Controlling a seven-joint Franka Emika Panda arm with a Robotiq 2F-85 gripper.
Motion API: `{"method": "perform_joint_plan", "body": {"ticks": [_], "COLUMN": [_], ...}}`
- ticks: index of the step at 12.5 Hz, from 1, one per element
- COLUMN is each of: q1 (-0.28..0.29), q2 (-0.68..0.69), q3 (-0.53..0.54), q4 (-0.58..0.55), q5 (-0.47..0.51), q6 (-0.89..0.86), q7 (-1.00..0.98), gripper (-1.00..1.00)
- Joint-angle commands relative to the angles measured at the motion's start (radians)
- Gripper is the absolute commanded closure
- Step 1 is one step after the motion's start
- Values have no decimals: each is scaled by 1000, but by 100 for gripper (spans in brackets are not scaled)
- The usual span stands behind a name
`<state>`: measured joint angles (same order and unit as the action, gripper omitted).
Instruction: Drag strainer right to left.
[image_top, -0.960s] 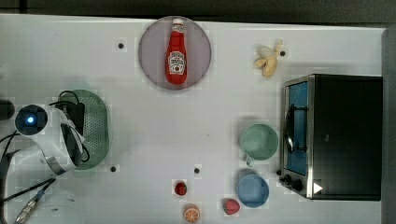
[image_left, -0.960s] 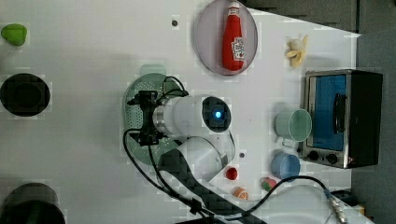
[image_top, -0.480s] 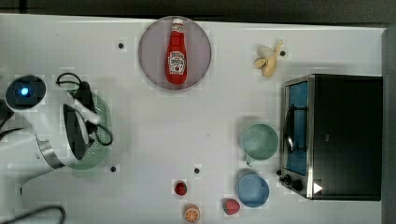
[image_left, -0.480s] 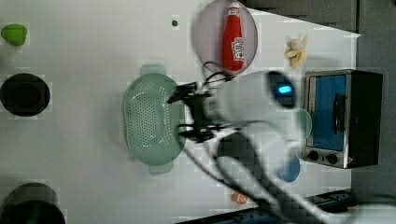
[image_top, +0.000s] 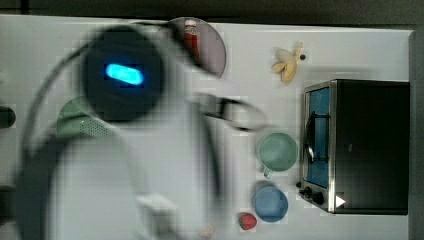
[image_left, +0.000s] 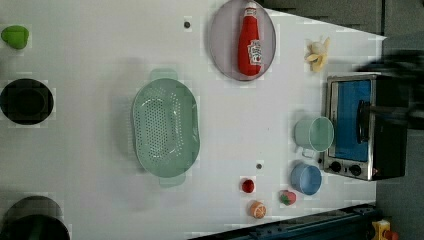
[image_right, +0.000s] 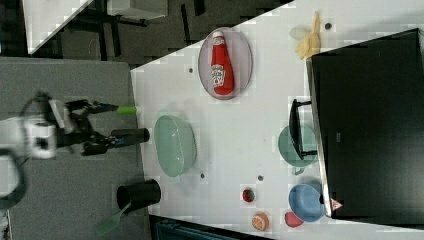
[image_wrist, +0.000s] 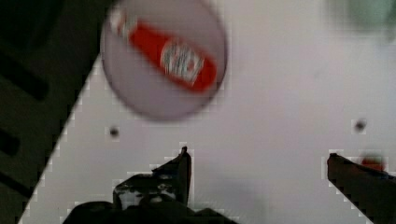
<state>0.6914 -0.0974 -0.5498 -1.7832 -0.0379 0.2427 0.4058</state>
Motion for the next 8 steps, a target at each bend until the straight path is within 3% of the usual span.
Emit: {"method": "perform_joint_plan", "body": {"ticks": [1, 8], "q1": [-58, -56], "q2": [-68, -100], "q3": [-113, -161], "q4": [-42, -74], "q5": [-58, -58], "q6": [-126, -144], "q7": [-334, -355], "gripper": [-100, -100]}}
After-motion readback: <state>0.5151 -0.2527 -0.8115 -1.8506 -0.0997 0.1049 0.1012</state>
